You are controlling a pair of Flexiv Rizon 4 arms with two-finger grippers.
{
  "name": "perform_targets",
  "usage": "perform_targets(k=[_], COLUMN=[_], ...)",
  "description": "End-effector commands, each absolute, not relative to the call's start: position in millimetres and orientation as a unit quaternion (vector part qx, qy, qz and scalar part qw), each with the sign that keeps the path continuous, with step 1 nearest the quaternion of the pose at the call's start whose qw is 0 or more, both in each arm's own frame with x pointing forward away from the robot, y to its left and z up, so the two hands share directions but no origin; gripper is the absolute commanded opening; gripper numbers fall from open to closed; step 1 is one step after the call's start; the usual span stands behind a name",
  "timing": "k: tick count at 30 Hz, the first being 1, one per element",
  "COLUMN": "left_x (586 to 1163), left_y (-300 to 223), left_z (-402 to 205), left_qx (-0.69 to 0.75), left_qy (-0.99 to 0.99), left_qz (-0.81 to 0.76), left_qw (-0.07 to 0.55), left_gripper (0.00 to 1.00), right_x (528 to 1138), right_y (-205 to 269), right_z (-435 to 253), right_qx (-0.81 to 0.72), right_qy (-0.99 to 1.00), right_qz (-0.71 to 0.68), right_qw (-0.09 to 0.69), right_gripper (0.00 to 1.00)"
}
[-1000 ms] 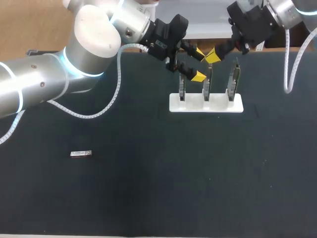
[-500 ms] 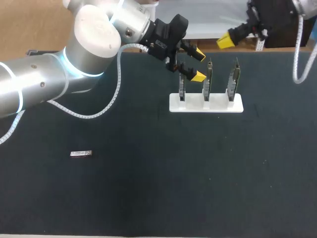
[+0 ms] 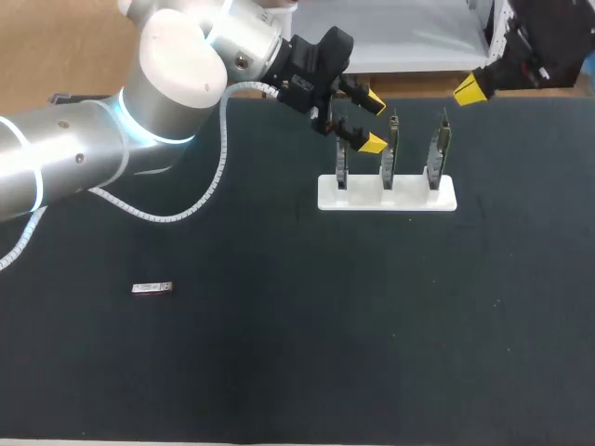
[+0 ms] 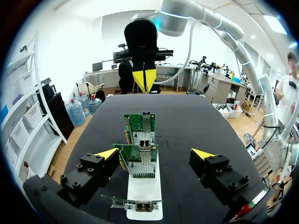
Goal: Pick up the optical module with the left hand, and insert it into the network port with the right hand.
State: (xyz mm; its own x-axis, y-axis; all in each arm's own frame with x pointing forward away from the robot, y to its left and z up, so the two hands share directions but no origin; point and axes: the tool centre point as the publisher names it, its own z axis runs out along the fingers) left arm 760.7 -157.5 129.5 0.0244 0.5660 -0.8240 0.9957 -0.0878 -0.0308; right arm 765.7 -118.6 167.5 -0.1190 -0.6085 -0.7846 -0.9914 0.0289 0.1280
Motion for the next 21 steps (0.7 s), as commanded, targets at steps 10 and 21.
perform_targets(k=[10, 21], left_x=[762.5, 762.5], left_y=[-158.5, -158.5], left_z=[130.0, 130.0], left_qx=[0.649, 0.649], left_qy=[0.603, 0.603], left_qz=[-0.353, -0.353], left_qw=[0.302, 0.302], left_gripper=[1.00, 1.00], right_x=[759.8, 765.1], right_y=[-135.5, -135.1], right_z=[156.6, 153.1], right_qx=[-0.589, -0.596], right_qy=[0.679, 0.673], right_qz=[0.331, 0.335], right_qw=[0.286, 0.281], right_gripper=[0.00, 0.00])
